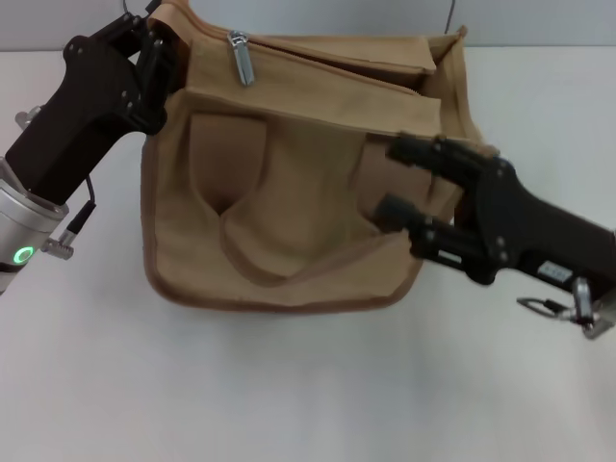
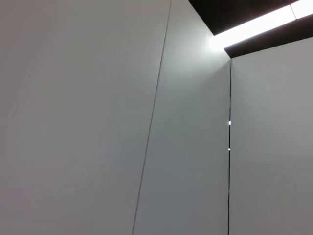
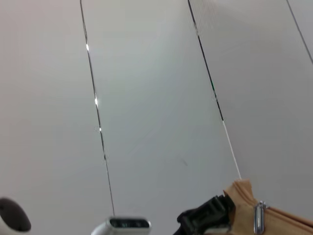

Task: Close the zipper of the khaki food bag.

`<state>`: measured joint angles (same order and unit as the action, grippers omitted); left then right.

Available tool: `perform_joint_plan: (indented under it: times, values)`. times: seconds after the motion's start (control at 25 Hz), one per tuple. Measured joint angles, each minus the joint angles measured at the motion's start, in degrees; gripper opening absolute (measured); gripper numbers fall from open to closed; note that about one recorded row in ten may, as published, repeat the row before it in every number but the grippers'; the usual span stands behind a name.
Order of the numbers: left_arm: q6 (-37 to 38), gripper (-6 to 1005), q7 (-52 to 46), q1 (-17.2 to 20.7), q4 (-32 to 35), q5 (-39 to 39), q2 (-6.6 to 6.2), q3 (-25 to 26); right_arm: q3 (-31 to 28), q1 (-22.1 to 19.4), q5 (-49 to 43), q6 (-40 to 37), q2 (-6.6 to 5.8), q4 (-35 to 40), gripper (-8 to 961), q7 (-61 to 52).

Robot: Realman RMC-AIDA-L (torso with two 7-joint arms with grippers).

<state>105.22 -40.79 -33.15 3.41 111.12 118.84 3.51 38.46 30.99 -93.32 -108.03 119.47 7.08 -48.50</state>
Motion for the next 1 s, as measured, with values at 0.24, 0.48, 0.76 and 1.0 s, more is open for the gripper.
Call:
perform_joint_plan:
  times: [0.24,0.48,0.76,1.0]
  values:
    - [0.9,49,0.0,-0.6,-0.6,0.0,-0.03,0.0,-0.1,2.8,0.5,0.1,-0.04,0.1,724,-3.3]
    - [0.2,48,0.0,-1.7,-0.6,0.6,0.01,-0.8,-0.6,4.5,4.1,-0.3,0.18,-0.7,658,-3.4]
    - [-0.6,47,0.2,-2.3,-2.4,0.7,0.23,-2.8,-0.3,6.6,7.7,1.3,0.15,-0.7,543,-12.3]
    - [-0.7,50,0.3,-2.8,-3.2,0.7,0.25,-3.1,0.0,7.9,7.6,5.4,0.27,-1.2,432,-15.1]
